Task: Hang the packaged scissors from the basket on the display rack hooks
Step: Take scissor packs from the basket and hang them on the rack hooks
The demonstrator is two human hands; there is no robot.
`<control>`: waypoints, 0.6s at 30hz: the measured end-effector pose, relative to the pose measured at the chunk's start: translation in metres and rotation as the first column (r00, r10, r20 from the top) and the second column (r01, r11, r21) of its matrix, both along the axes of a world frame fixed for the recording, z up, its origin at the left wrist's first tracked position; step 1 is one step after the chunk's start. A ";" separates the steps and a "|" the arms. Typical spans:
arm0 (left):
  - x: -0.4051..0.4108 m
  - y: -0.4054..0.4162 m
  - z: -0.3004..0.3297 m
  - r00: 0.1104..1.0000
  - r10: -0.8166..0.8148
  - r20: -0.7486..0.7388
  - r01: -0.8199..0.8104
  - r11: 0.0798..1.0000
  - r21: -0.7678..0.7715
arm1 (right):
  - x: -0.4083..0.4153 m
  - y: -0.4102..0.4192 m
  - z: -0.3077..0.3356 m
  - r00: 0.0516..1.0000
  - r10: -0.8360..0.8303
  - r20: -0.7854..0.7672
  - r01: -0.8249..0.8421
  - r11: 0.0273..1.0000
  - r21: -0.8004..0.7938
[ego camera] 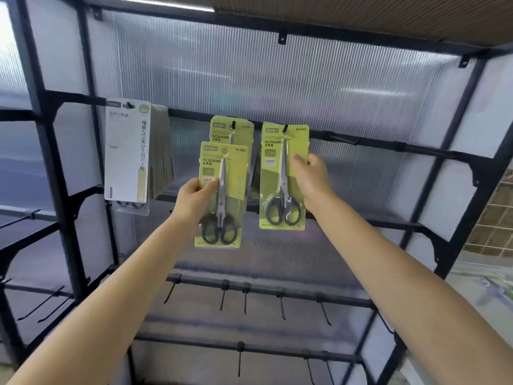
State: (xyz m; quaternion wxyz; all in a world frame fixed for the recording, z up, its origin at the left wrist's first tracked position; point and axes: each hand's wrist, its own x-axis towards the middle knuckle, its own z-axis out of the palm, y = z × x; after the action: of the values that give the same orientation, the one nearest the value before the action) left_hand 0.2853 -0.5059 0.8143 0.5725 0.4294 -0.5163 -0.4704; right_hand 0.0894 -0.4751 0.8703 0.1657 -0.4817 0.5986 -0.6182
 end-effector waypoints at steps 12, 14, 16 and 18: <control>-0.007 -0.010 -0.008 1.000 -0.009 0.027 0.009 1.000 0.011 | -0.006 -0.054 -0.002 0.986 -0.115 -0.123 0.120 0.992 0.030; -0.005 -0.014 -0.011 0.999 -0.012 0.050 0.012 1.000 0.009 | -0.006 -0.065 -0.004 0.979 -0.127 -0.161 0.136 0.990 0.043; -0.005 -0.017 -0.014 0.998 -0.014 0.060 0.013 1.000 0.014 | -0.008 -0.073 -0.006 0.972 -0.151 -0.182 0.162 0.986 0.043; -0.005 -0.020 -0.015 0.998 -0.010 0.054 0.009 1.000 0.022 | -0.011 -0.079 -0.006 0.966 -0.167 -0.197 0.179 0.983 0.045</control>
State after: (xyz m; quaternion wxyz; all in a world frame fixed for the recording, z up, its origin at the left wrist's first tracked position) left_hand 0.2799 -0.5263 0.7990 0.5513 0.4457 -0.5287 -0.4668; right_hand 0.0784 -0.5539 0.8640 0.0672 -0.4798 0.6705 -0.5619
